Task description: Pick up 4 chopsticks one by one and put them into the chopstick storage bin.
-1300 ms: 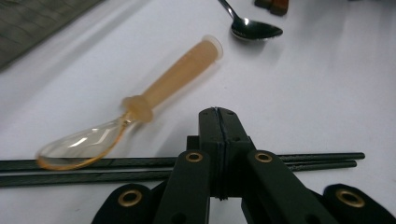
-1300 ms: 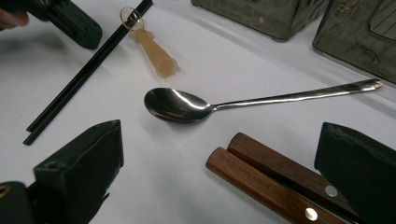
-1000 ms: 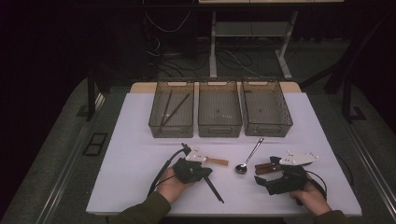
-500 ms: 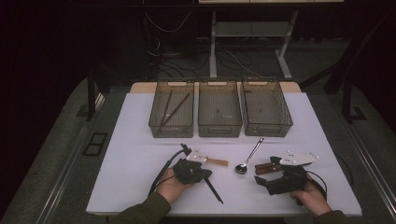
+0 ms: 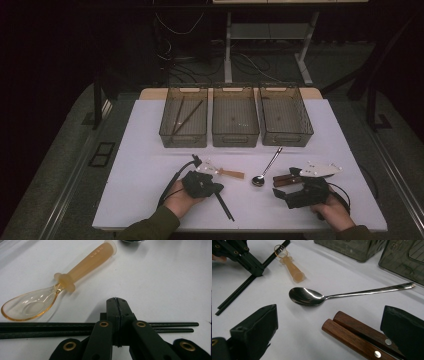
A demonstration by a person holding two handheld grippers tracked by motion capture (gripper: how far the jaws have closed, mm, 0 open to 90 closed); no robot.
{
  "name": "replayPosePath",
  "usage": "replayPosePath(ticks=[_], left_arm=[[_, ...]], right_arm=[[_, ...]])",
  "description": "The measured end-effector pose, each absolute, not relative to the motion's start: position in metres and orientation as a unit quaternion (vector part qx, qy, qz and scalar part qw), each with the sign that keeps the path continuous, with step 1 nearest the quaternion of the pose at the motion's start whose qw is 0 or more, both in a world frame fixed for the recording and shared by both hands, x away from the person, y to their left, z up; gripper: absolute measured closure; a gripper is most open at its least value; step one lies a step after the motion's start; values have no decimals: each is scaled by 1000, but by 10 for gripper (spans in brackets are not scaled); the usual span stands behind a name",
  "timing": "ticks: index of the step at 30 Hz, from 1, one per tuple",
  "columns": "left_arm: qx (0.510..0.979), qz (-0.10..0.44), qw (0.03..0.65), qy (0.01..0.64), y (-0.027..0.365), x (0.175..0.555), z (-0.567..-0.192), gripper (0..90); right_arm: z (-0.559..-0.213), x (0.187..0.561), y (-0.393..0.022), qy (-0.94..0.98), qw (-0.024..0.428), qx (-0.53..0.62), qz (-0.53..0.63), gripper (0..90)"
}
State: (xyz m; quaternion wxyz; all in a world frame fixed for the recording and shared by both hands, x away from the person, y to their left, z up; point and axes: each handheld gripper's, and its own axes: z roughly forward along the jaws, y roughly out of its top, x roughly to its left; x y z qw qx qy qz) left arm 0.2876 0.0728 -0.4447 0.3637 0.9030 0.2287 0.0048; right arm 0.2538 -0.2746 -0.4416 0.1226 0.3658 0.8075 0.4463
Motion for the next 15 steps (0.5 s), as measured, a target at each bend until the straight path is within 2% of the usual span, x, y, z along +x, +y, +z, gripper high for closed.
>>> replayPosePath(ticks=[15], left_arm=[[905, 6, 355, 233, 84, 284, -443, 885]], right_arm=[[-441, 254, -275, 807, 122, 367, 446, 15]])
